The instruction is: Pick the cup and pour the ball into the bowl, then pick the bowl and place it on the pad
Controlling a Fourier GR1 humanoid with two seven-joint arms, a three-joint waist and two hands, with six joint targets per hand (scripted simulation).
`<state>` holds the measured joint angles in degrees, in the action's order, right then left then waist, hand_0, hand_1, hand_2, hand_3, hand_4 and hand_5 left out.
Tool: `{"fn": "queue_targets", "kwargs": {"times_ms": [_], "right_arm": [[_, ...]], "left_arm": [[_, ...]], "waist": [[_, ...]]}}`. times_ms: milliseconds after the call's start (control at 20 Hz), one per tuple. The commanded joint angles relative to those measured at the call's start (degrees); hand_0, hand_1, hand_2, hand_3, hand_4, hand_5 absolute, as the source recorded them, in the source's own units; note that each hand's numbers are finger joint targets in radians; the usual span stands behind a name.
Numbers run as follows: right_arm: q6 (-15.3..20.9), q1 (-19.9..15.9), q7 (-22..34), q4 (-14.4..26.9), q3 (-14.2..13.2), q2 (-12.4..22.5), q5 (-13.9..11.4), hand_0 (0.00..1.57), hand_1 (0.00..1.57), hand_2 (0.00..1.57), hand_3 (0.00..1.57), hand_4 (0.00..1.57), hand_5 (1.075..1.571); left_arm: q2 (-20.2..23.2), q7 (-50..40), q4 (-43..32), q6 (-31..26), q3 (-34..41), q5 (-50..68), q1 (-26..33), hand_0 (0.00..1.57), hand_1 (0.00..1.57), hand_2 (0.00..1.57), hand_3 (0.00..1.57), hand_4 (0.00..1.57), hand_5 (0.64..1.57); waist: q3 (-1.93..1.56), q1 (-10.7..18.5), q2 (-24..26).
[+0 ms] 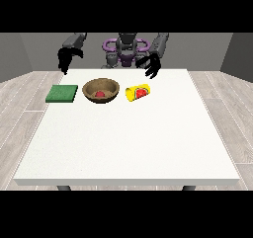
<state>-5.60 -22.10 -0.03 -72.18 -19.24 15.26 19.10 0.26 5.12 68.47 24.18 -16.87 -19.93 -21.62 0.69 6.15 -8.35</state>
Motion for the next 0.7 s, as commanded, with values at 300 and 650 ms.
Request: {"fn": "queue_targets", "kwargs": {"times_ms": [300, 650], "right_arm": [[4.68, -0.29, -10.43, 9.9, 1.79, -4.28, -5.39, 0.0, 0.0, 0.0, 0.0, 0.51, 1.569], [4.37, -1.81, -21.12, 23.4, 0.43, -5.27, -6.05, 0.0, 0.0, 0.0, 0.0, 0.43, 1.57]], "left_arm": [[-0.01, 15.53, 4.33, -10.1, 0.86, 12.34, 8.83, 0.0, 0.0, 0.0, 0.0, 0.9, 1.445], [2.06, 10.33, 11.4, -13.9, 1.8, 12.66, 7.93, 0.0, 0.0, 0.0, 0.0, 0.94, 1.434]], "waist": [[-0.7, 2.89, -2.51], [-0.74, 4.39, -2.01]]}}
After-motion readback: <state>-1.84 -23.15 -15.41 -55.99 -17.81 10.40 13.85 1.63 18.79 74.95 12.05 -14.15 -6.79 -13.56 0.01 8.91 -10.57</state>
